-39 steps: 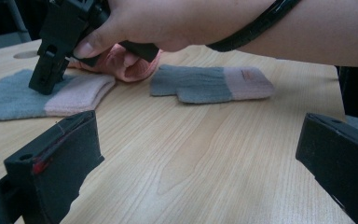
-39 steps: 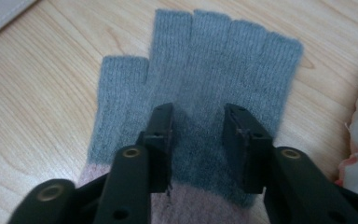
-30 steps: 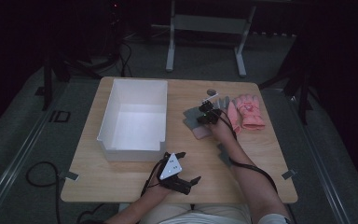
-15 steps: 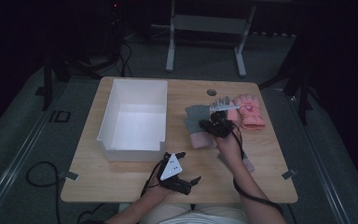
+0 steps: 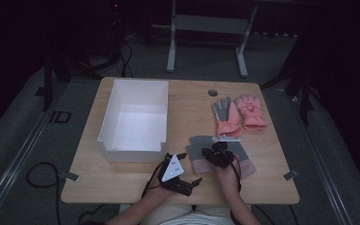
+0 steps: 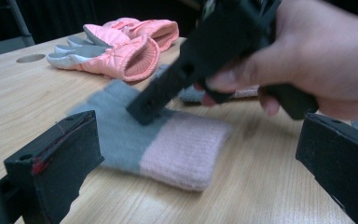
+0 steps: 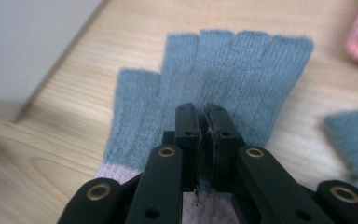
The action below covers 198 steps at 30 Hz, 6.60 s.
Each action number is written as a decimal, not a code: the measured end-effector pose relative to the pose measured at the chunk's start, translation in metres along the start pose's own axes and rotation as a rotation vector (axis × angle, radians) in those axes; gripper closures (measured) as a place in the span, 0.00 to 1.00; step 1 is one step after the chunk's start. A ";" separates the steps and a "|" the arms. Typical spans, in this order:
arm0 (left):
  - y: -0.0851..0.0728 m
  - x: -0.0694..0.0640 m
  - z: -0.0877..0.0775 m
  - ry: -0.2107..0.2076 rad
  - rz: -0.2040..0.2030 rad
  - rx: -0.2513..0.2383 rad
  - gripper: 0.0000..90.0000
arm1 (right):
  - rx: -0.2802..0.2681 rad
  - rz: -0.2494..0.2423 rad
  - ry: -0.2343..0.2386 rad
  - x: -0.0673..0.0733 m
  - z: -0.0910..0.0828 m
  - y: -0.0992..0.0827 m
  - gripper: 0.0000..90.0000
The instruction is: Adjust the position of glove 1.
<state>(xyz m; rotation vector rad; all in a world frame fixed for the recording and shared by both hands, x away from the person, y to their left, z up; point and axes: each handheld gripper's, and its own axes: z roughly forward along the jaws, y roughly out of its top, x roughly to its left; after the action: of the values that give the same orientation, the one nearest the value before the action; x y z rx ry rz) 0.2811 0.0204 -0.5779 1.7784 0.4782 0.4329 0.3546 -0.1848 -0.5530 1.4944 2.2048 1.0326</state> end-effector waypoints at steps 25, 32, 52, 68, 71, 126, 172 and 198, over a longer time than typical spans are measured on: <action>0.000 0.000 0.000 -0.005 0.001 0.002 0.00 | -0.079 -0.224 -0.040 -0.063 -0.063 0.022 0.70; 0.000 0.000 0.001 -0.002 0.004 0.006 0.00 | -0.027 -0.335 0.014 -0.089 -0.081 0.017 0.67; 0.000 0.000 0.000 -0.006 0.004 0.003 0.00 | 0.100 -0.325 0.030 -0.116 -0.043 -0.010 0.69; 0.000 -0.001 0.000 -0.005 0.009 0.003 0.00 | 0.012 -0.228 -0.064 -0.101 -0.082 -0.003 0.94; 0.000 -0.001 0.000 -0.003 0.008 0.002 0.00 | -0.043 -0.169 -0.109 -0.100 -0.105 -0.001 0.94; 0.000 -0.001 0.001 -0.003 0.007 0.004 0.00 | 0.129 -0.229 -0.138 -0.164 -0.088 -0.019 0.65; 0.000 -0.001 0.001 -0.001 0.011 0.002 0.00 | -0.137 -0.224 -0.067 -0.062 -0.124 0.046 0.94; 0.000 -0.002 0.001 0.002 0.024 0.006 0.00 | 0.057 -0.250 0.088 -0.005 -0.016 0.028 0.94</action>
<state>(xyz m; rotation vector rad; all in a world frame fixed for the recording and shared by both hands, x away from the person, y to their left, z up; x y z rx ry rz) 0.2796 0.0185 -0.5778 1.7916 0.4602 0.4504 0.3672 -0.1901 -0.5229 1.1756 2.4246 0.9783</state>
